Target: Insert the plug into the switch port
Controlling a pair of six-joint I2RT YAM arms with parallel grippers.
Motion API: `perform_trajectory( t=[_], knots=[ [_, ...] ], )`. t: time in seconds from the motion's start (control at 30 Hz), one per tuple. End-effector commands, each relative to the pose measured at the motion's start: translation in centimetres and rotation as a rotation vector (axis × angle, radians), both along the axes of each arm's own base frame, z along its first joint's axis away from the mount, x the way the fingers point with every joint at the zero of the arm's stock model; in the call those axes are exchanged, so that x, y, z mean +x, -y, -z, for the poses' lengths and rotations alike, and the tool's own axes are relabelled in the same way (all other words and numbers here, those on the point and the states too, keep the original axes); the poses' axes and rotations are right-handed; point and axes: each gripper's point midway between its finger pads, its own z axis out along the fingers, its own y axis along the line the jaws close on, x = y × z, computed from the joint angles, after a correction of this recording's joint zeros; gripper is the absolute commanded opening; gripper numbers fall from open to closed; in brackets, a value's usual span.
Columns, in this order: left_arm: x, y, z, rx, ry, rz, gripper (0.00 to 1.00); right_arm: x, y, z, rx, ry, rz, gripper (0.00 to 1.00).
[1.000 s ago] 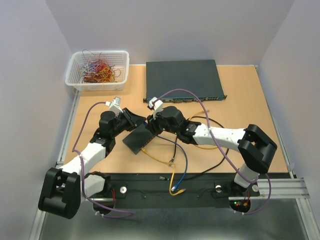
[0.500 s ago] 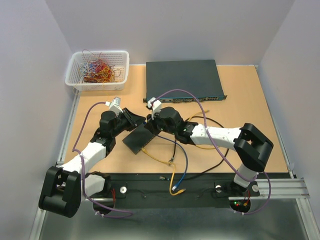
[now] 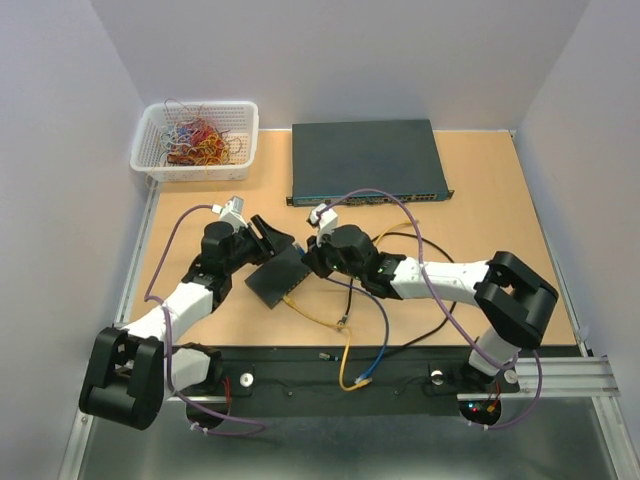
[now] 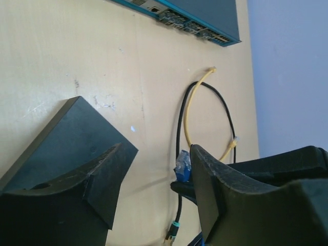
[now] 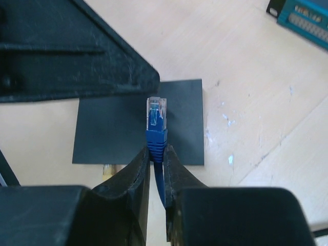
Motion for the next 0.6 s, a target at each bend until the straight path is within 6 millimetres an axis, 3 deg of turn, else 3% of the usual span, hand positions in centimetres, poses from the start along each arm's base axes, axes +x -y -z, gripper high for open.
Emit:
perform_trajectory(
  t=[0.0,0.33,0.57],
  knots=[
    [1.7,-1.2,-1.2,0.049,0.062,-0.036,0.65,-0.3,0.8,-1.7,0.057,0.003,0.037,0.0],
    [4.3,-6.1,0.0,0.156,0.103,-0.228,0.65,-4.5,2.3,3.0,-0.01,-0.136,0.024,0.0],
    [5.0,-6.9,2.4,0.208,0.068,-0.251,0.64,-5.5,2.1,6.6,-0.093,-0.208,0.037,0.01]
  ],
)
